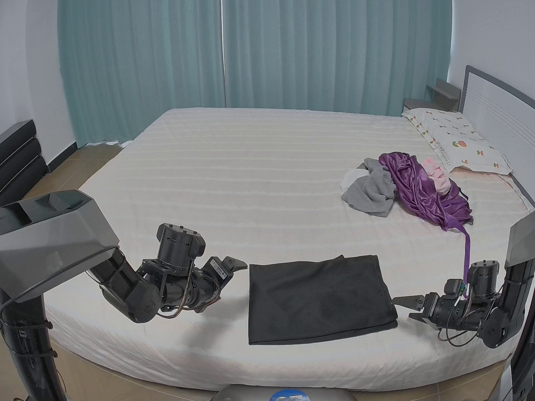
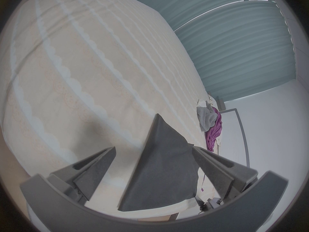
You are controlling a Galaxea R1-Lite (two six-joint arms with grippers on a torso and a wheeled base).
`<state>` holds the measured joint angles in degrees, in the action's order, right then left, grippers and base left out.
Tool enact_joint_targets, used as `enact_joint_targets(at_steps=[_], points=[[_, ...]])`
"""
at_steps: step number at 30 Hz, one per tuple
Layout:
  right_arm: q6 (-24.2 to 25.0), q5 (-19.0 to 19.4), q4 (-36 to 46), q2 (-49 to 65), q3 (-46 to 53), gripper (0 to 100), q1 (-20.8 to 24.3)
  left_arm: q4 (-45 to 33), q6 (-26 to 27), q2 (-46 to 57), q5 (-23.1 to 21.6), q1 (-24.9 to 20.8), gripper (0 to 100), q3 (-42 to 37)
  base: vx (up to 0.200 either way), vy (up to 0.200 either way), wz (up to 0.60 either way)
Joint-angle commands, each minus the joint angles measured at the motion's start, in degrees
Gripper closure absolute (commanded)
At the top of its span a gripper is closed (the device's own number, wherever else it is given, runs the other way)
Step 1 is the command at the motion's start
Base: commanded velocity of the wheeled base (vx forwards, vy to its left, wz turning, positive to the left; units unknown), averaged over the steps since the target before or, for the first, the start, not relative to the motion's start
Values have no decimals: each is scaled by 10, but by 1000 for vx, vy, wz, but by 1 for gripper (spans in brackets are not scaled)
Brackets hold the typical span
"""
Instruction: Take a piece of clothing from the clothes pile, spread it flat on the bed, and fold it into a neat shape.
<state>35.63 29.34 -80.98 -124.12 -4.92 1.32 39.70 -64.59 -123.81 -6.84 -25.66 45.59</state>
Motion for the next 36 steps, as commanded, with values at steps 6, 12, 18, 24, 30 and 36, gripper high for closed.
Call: enact_joint_targets(at_steps=[6,12,18,24,30,36], points=[[15,0,-37,-13,10,0,0,1,2,-13,0,-1,0,4,0,-167,0],[15,0,-38,-19,11,0,0,-3,56,-10,10,5,0,-14,0,0,0],[16,0,-38,-18,11,0,2,1,91,-6,27,5,0,-34,0,0,0],[16,0,-38,-18,14,0,4,1,101,-21,37,1,0,-34,0,0,0],[17,0,-38,-18,14,0,6,36,111,-51,36,-12,0,-36,0,0,0],[18,0,-39,-19,13,0,6,78,160,-66,33,-15,0,-45,0,0,0]])
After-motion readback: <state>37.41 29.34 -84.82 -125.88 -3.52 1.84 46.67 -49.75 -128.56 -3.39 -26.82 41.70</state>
